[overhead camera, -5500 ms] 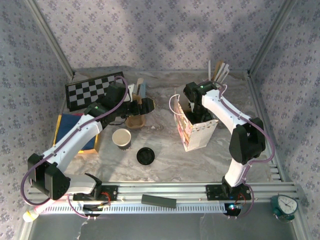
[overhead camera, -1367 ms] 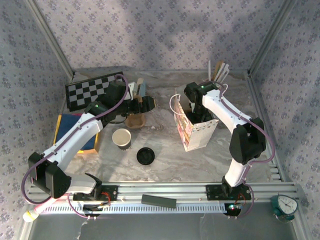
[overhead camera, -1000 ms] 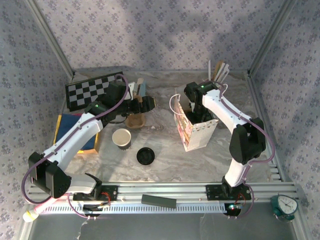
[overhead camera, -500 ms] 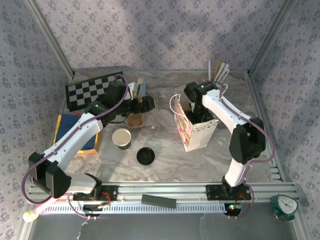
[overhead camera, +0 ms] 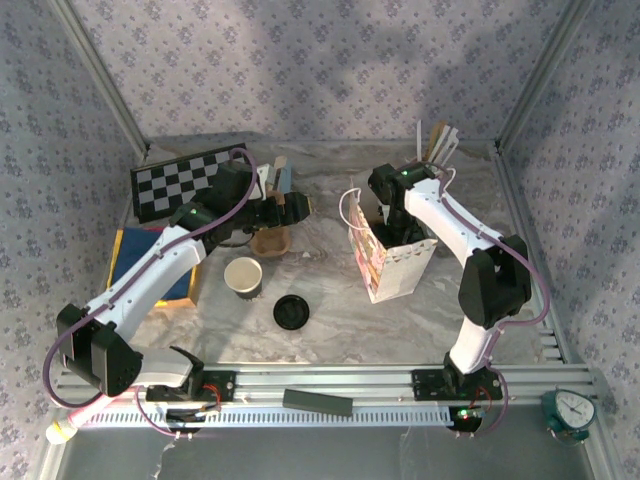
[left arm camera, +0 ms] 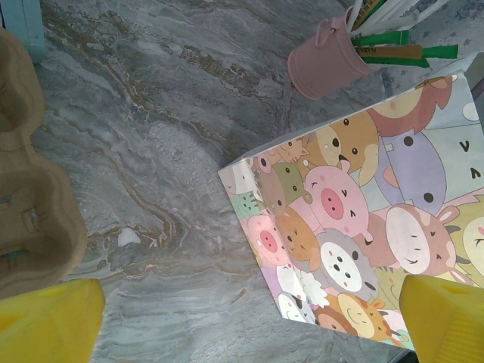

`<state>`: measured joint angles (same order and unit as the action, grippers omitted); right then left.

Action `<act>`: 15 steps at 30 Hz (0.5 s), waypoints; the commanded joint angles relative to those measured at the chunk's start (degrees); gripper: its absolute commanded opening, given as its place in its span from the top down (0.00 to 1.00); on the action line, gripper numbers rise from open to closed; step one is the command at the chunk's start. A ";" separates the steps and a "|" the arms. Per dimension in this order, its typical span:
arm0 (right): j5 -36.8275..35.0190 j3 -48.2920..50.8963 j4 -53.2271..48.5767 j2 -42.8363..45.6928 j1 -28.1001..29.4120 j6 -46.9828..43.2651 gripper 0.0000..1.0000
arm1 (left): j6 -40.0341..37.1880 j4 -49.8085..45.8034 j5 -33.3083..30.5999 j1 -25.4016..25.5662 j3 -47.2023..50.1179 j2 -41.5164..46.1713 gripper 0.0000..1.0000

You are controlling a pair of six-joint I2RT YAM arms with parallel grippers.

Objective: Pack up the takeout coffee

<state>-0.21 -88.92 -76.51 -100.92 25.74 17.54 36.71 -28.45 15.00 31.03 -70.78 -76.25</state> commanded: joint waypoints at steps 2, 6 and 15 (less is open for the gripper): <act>-1.21 -0.42 -2.33 -0.35 -0.02 1.16 0.30 | 0.37 0.36 0.19 0.24 -1.16 0.49 0.00; -1.28 -0.29 -2.33 -0.15 0.09 1.27 0.30 | 0.42 0.33 0.20 0.25 -1.11 0.58 0.00; -1.33 -0.37 -2.50 0.27 0.12 1.44 0.29 | 0.43 0.23 0.20 0.33 -1.18 0.66 0.00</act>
<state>-0.21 -88.92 -76.51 -100.92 25.74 17.76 36.71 -28.45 15.03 31.14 -70.78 -76.25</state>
